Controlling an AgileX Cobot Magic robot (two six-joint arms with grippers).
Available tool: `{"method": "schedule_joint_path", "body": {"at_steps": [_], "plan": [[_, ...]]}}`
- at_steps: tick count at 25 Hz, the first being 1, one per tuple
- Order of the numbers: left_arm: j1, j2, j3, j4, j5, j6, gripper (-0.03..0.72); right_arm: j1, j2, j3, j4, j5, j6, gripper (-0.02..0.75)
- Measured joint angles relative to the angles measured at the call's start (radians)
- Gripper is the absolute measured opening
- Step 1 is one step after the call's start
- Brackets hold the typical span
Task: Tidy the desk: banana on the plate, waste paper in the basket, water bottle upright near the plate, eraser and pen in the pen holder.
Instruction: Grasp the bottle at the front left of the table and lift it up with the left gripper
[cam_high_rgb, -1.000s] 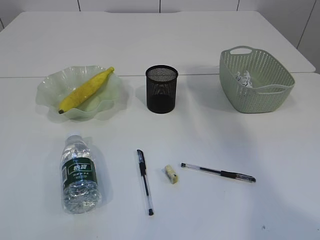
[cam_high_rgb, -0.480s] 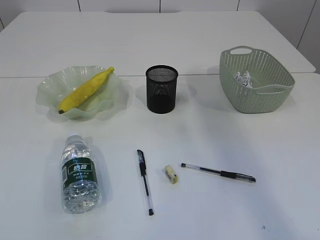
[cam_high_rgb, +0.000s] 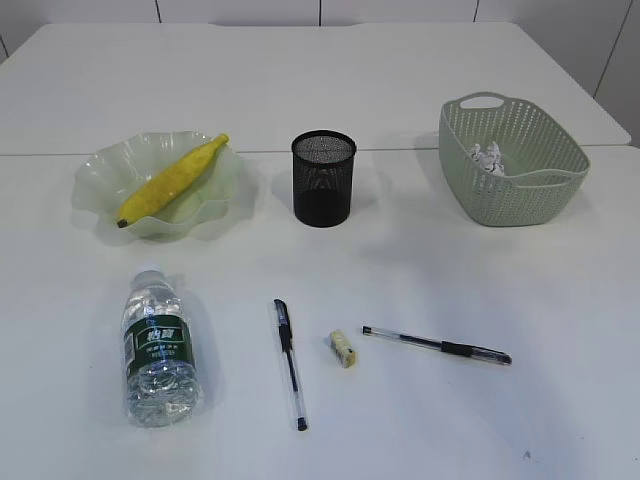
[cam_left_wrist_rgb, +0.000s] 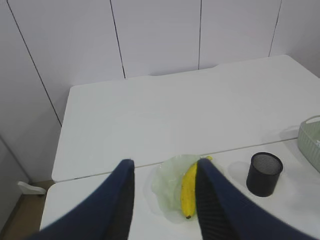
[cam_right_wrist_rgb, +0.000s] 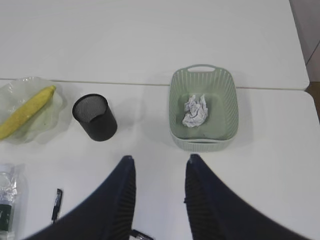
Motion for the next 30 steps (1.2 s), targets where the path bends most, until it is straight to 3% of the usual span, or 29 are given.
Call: {"method": "schedule_joint_path", "body": {"at_steps": [6,16,30], "plan": [[0.0,0.0,0.001,0.0,0.0,-0.013,0.286,0.0,-0.117,0.148,-0.011,0.0,-0.015,0.255],[0.0,0.008,0.001,-0.006,0.0,-0.031,0.286,0.0,-0.284,0.406,-0.126,-0.063,-0.039,0.253],[0.0,0.078,0.002,-0.05,0.002,-0.038,0.286,0.0,-0.309,0.642,-0.182,-0.1,-0.067,0.239]]}}
